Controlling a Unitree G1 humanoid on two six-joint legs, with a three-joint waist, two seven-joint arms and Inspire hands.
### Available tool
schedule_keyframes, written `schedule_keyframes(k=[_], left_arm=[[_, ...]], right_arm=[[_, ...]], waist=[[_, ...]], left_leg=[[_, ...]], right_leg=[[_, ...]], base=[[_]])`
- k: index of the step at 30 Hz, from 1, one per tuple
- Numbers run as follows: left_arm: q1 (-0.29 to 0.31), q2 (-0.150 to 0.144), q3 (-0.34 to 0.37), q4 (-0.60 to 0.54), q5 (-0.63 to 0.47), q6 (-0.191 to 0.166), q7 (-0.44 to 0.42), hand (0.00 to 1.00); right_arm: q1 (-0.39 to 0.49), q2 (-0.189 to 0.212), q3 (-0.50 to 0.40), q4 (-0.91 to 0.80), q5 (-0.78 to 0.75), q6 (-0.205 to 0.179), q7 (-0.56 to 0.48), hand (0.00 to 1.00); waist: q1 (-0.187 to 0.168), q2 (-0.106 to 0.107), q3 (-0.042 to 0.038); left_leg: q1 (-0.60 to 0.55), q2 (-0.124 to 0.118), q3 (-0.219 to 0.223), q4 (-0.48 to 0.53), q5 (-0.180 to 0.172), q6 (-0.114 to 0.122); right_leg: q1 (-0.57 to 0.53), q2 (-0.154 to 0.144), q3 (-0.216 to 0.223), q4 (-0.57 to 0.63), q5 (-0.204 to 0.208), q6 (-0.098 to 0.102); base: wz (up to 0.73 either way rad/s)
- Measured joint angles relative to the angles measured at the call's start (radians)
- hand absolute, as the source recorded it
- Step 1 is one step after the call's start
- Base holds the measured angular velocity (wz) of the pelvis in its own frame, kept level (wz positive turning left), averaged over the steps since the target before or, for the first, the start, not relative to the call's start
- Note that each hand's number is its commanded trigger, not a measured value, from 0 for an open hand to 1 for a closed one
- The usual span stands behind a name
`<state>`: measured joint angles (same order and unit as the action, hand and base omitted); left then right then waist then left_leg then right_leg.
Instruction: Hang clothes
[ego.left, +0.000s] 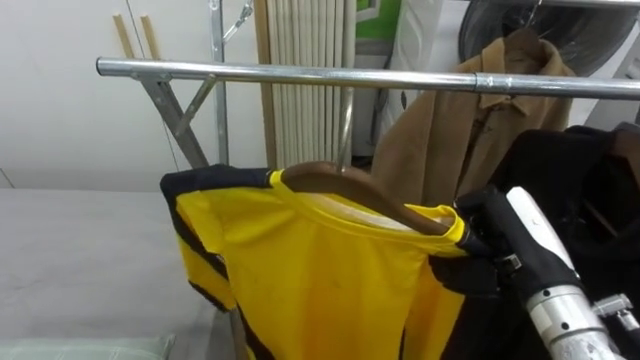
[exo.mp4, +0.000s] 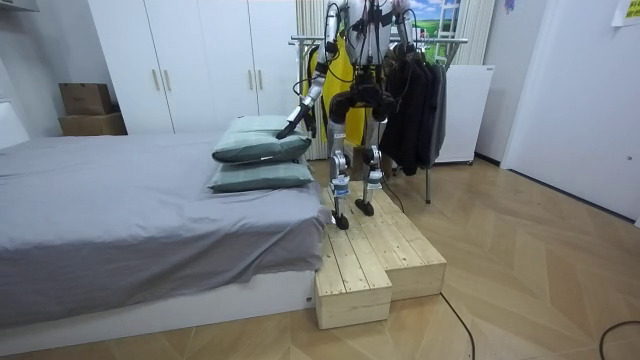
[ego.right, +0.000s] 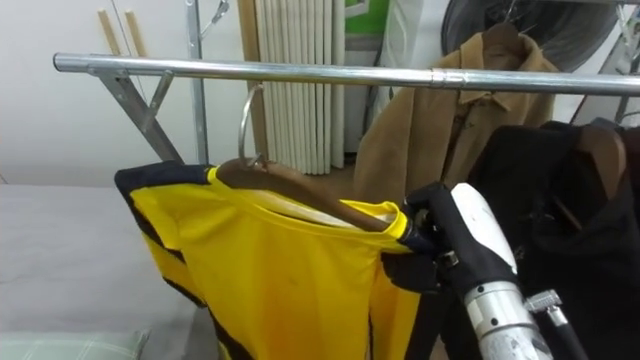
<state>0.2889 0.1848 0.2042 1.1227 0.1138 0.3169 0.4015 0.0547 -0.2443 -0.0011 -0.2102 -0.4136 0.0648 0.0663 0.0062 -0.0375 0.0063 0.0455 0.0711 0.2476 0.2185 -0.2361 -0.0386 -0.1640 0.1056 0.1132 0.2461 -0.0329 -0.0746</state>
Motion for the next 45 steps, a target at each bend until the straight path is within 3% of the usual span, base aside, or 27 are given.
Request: schedule_keyframes(k=[8, 13, 19, 27, 37, 45], left_arm=[[0.000, 0.000, 0.003, 0.000, 0.001, 0.000, -0.005, 0.00], [-0.001, 0.004, 0.003, -0.002, 0.008, 0.000, -0.022, 0.00], [-0.006, 0.021, 0.006, -0.017, 0.021, -0.001, -0.023, 0.00], [-0.009, 0.038, 0.010, -0.041, 0.026, -0.001, -0.027, 0.00], [-0.011, 0.040, 0.026, -0.100, 0.057, -0.001, -0.057, 0.00], [-0.013, 0.039, 0.025, -0.102, 0.099, -0.004, -0.060, 0.00]], right_arm=[[-0.016, -0.011, -0.023, 0.030, 0.056, 0.000, 0.000, 1.00], [-0.119, -0.020, -0.022, 0.125, 0.063, 0.001, 0.003, 1.00], [-0.193, -0.064, -0.021, 0.169, 0.063, 0.002, 0.002, 1.00], [-0.255, -0.070, -0.018, 0.169, 0.063, 0.002, 0.011, 1.00], [-0.312, -0.081, -0.018, 0.207, 0.098, 0.002, 0.057, 1.00], [-0.369, -0.086, -0.019, 0.426, 0.413, 0.003, 0.082, 1.00]], waist=[[0.002, 0.000, 0.0113], [0.003, -0.004, 0.0158], [0.014, -0.017, 0.0137], [0.039, -0.043, 0.0113], [0.082, -0.044, 0.0117], [0.084, -0.040, 0.0130]], left_leg=[[0.011, 0.001, -0.001, -0.020, 0.001, -0.001], [0.000, 0.001, -0.006, -0.020, 0.000, 0.000], [-0.003, 0.003, -0.034, -0.015, 0.002, -0.002], [-0.010, 0.001, -0.044, -0.011, 0.003, -0.002], [-0.015, -0.006, -0.060, -0.007, 0.007, 0.002], [-0.008, -0.006, -0.089, -0.006, 0.007, 0.001]], right_leg=[[0.006, 0.001, -0.005, -0.009, 0.000, 0.000], [0.003, 0.001, -0.011, -0.010, -0.002, 0.000], [0.011, -0.004, -0.035, -0.026, -0.006, -0.004], [0.007, -0.010, -0.049, -0.026, -0.008, -0.005], [0.009, -0.017, -0.063, -0.023, -0.011, -0.004], [0.032, -0.027, -0.097, -0.035, -0.008, -0.006]], base=[[0.00], [0.02], [0.13], [0.03], [0.05], [0.10]])
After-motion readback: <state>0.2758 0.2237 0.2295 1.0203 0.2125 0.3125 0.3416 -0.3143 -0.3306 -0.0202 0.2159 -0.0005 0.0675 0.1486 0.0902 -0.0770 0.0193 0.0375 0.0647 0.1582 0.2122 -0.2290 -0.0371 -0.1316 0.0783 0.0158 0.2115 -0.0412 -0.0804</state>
